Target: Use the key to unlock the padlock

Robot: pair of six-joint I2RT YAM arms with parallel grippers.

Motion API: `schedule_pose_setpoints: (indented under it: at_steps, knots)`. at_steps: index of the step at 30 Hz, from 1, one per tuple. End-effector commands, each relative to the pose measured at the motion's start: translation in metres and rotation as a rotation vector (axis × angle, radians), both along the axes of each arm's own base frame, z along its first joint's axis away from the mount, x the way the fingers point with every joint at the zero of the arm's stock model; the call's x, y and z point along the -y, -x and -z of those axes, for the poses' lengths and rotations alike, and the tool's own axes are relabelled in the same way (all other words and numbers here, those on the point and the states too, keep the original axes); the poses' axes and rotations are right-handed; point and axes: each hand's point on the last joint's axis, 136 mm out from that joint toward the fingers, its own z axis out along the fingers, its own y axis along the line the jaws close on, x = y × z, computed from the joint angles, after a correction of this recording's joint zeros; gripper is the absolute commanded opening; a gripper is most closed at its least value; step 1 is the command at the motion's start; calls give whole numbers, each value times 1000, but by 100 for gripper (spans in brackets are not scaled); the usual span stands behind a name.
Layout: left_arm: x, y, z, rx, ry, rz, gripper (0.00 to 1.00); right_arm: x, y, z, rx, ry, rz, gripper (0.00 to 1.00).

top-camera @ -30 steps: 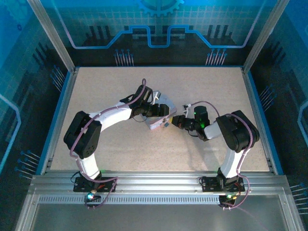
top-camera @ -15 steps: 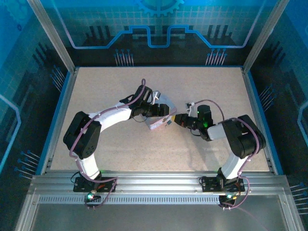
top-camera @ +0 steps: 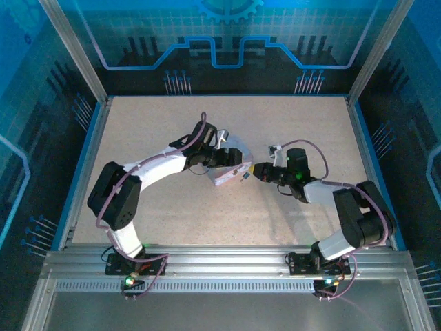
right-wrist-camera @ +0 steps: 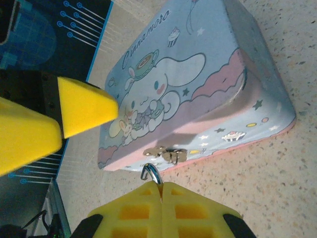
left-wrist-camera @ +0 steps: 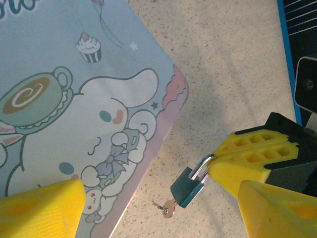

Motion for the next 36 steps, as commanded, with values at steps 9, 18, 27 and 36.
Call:
schedule_pose_setpoints:
  at_steps: [9,18,27,36]
  knots:
    - [-45,10,-63,150,48,-86,92,8,31,-29,15,89,-64,0]
    - [-90,31,-85,310,-6,-155,99,7,61,-42,-20,150,-118,0]
    - [-117,53,-106,458,-10,-208,99,5,97,-34,-138,202,-169,0]
    - [-141,64,-127,572,-70,-256,99,0,123,-10,-228,243,-206,1]
